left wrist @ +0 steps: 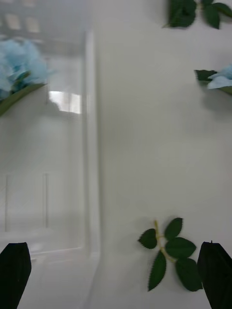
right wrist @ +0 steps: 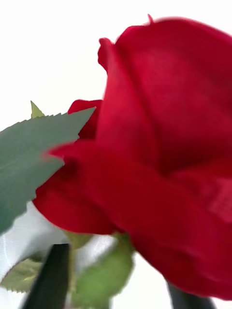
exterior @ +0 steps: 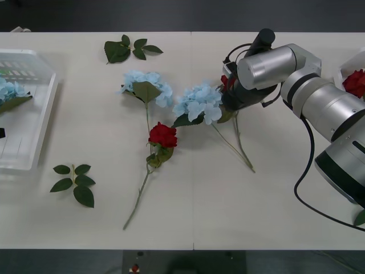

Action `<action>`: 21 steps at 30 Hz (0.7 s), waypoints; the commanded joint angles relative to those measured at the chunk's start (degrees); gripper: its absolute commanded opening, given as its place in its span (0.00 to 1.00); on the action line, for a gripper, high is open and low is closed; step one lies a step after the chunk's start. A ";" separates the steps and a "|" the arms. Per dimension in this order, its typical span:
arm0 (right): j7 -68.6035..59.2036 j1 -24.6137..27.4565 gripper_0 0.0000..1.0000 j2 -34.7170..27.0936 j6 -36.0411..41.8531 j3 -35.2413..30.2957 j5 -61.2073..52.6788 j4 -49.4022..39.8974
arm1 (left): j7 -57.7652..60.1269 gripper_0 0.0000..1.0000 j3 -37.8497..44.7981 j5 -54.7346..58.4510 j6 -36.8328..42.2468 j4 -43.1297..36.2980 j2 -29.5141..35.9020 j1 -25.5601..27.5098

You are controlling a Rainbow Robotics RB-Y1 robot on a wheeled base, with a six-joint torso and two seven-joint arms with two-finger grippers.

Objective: Put the red flowers into the right box and the blue flowers into the left box

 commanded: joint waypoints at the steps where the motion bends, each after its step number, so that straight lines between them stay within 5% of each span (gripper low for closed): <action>1: 0.24 -2.49 0.37 0.87 -1.05 -0.74 0.76 0.20 | 1.73 1.00 -3.38 1.75 3.24 -5.73 1.54 -4.30; 12: 1.73 -2.57 0.01 1.84 -3.69 -0.47 0.76 2.75 | 19.39 1.00 -19.03 -8.18 2.80 -11.26 -0.22 -10.02; 21: 2.52 -2.57 0.00 0.96 -3.60 -0.47 0.32 2.93 | 24.67 1.00 -29.31 -27.08 -1.86 -9.86 -8.66 -15.11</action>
